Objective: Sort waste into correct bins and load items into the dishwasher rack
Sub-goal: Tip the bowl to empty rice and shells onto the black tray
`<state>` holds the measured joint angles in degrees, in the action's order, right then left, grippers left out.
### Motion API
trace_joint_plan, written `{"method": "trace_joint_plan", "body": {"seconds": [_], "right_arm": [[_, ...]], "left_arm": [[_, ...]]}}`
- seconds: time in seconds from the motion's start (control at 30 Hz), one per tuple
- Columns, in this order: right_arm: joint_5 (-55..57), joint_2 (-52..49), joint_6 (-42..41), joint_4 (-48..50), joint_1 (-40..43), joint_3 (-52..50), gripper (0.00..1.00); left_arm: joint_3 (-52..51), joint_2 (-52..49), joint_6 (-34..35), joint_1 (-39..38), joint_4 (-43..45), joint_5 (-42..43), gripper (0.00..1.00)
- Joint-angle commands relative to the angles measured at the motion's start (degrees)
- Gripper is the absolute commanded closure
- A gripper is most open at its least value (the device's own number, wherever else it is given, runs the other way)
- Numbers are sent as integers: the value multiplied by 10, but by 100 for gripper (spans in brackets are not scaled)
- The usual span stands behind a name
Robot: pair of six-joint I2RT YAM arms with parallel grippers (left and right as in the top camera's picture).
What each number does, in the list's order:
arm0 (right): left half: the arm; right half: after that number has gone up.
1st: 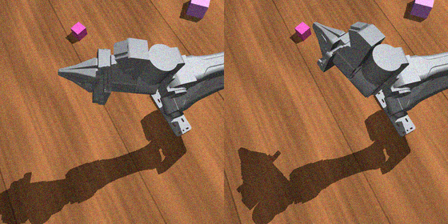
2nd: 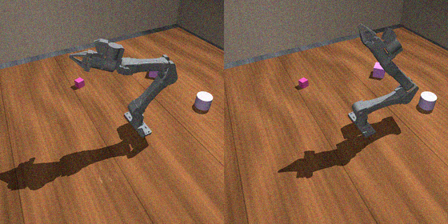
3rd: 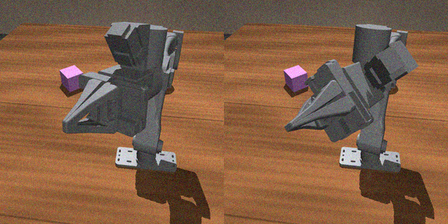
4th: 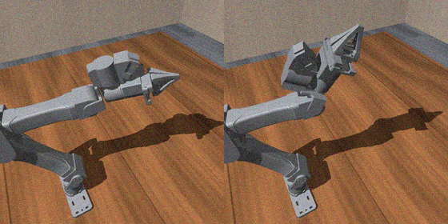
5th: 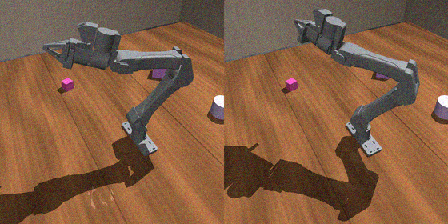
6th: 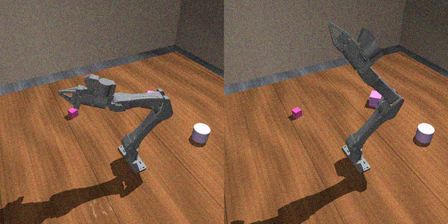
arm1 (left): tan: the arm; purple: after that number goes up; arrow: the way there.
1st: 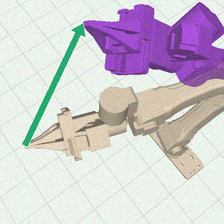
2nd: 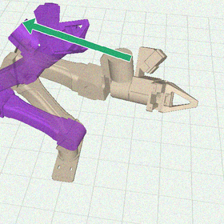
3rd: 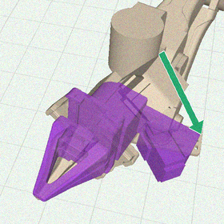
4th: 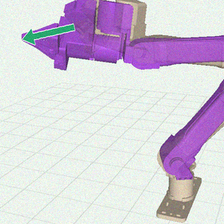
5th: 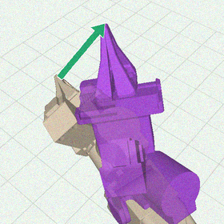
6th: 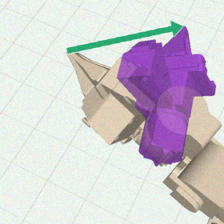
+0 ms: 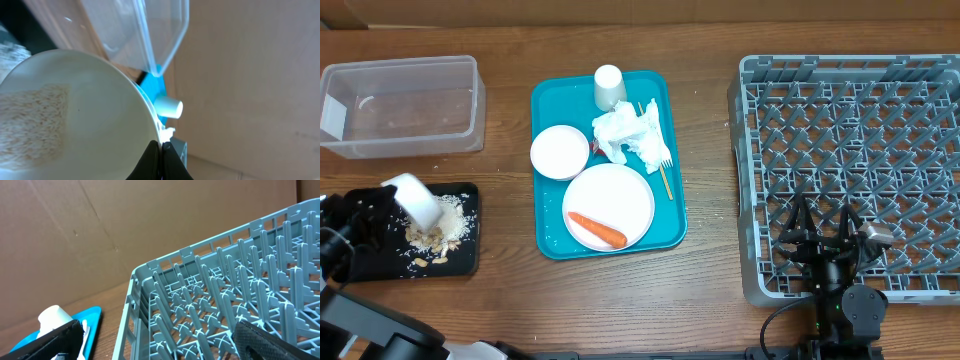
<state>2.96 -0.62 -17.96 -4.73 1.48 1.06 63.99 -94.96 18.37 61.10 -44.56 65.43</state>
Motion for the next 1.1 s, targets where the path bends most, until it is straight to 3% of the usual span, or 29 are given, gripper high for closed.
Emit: {"method": "trace_joint_plan", "body": {"seconds": [0.0, 0.17, 0.3, 0.53, 0.63, 0.73, 1.07], "right_arm": [[-1, 5, 4, 3, 2, -6, 0], [-1, 5, 4, 3, 2, -6, 0], [-1, 5, 4, 3, 2, -6, 0], [-1, 5, 4, 3, 2, -6, 0], [-1, 5, 4, 3, 2, -6, 0], [-1, 5, 4, 3, 2, -6, 0], [-1, 5, 4, 3, 2, -6, 0]], "left_arm": [[-1, -4, 9, 14, 1, -1, 96], [-1, -4, 2, 14, 19, 20, 96], [-1, -4, 10, 17, 38, -44, 96], [-1, -6, 0, 19, 50, 63, 96], [-1, -9, -2, 16, 62, 66, 96], [-1, -18, -5, 15, 69, 141, 96], [-1, -78, 9, 16, 32, 123, 96]]}}
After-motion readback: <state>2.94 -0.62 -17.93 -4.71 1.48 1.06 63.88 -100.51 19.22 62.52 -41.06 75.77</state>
